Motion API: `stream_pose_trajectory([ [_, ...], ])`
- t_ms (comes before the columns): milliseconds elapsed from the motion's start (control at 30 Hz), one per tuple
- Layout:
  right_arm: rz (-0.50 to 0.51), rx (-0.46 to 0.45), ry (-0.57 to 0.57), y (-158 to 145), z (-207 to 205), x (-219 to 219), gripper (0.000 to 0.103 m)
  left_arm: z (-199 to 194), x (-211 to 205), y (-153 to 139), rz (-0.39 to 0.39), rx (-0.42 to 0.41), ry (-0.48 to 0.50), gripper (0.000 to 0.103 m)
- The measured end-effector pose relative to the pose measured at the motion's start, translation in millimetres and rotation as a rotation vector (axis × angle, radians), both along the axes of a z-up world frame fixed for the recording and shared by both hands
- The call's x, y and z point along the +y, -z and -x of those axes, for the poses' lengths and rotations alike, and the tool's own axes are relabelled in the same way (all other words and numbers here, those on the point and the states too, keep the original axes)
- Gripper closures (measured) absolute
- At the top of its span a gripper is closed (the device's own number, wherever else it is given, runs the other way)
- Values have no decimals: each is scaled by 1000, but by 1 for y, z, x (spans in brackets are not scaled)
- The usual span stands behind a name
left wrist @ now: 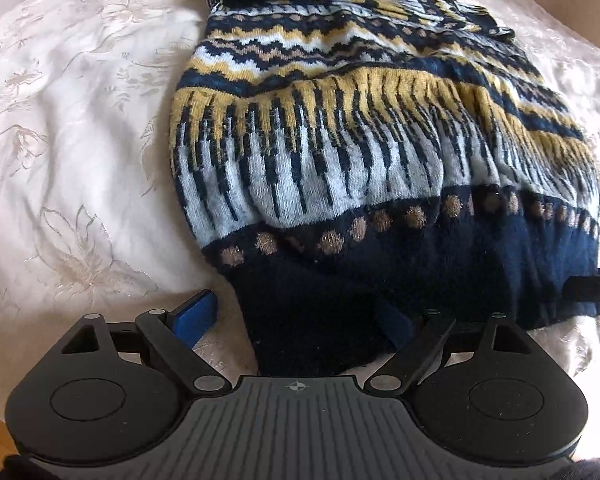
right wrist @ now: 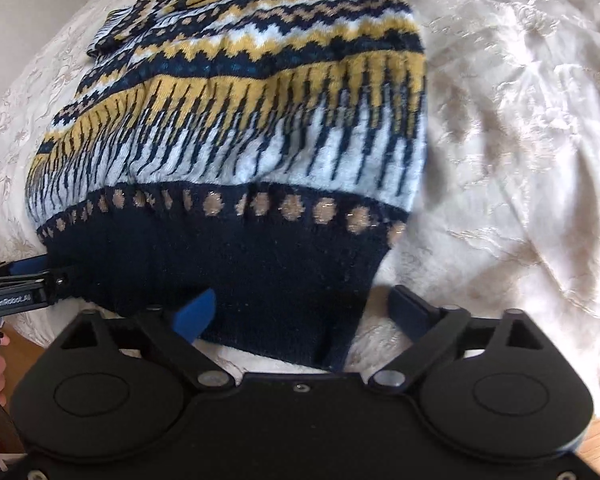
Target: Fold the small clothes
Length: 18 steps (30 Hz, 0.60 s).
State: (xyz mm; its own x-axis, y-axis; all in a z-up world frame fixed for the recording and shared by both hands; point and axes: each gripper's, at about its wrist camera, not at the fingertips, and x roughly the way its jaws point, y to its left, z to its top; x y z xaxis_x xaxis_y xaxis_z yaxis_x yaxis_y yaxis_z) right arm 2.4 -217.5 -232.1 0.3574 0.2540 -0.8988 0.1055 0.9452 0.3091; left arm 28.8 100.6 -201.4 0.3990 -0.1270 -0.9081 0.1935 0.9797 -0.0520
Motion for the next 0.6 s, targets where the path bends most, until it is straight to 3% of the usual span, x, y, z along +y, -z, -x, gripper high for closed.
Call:
stream_pose_trajectory([
  [367, -76, 81, 73, 9, -18, -8, 0, -4, -4, 1, -14, 2, -1, 14],
  [467, -133, 93, 77, 9, -18, -16, 1, -3, 0, -2, 14, -1, -19, 22],
  [500, -152, 93, 83, 7, -16, -19, 5, -2, 2, -4, 31, -3, -25, 31],
  [567, -160, 81, 99, 2, -12, -23, 45, 0, 5, -8, 72, -6, -35, 47],
  [600, -157, 81, 103, 0, -10, -25, 53, 2, 6, -10, 84, -6, -39, 54],
])
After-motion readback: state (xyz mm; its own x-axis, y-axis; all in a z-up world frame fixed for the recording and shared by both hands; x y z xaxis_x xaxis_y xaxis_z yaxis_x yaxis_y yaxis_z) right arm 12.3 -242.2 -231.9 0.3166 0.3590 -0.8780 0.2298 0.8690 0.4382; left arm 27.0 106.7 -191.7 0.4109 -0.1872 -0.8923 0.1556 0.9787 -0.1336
